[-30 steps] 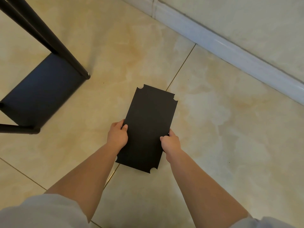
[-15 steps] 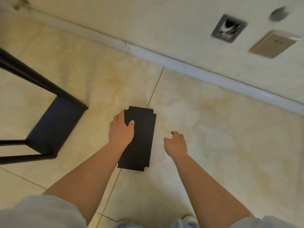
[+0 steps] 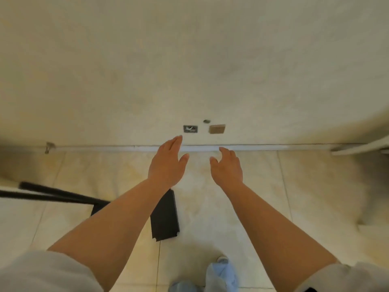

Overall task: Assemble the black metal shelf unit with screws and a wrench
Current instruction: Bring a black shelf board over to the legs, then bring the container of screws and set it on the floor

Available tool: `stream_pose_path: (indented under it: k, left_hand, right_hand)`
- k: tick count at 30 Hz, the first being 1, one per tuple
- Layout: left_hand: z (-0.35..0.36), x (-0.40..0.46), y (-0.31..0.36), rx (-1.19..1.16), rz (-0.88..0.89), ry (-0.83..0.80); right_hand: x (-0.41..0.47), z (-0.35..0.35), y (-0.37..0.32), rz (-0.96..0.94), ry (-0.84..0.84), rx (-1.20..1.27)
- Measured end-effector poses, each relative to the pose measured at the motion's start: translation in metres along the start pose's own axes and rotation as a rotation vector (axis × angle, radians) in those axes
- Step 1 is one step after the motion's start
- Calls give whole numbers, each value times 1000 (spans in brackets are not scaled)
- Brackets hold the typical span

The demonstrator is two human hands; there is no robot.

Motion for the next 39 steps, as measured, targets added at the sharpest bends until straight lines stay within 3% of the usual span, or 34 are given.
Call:
stream_pose_path:
  k: [2,7,12,25,39]
  left_hand:
    - [-15,-1,21,22,23,1]
    - [-74,-9,145,124,261,50]
    - [-82,-24,237,144,449,22]
    - [-44,-81,387,214,931,-107]
    - [34,-125,520,336,1009,-163]
  right_hand:
    - [-6,-21,-10,-23,26,10]
    - [-52,-150,-11,-59,211,5]
    - [-86,-236,14,-12,355,-17]
    - [-189,-322,109,294,682,35]
    - [-232,-407,230,424,665,-98]
Point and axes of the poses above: each hand's wrist, its own x-axis towards the middle knuckle, its own z-axis out of the palm, y = z × x, the point moved 1 cm from there along x, towards the middle knuckle, and after that the axes turned 1 degree about y, right-handed, at the moved point
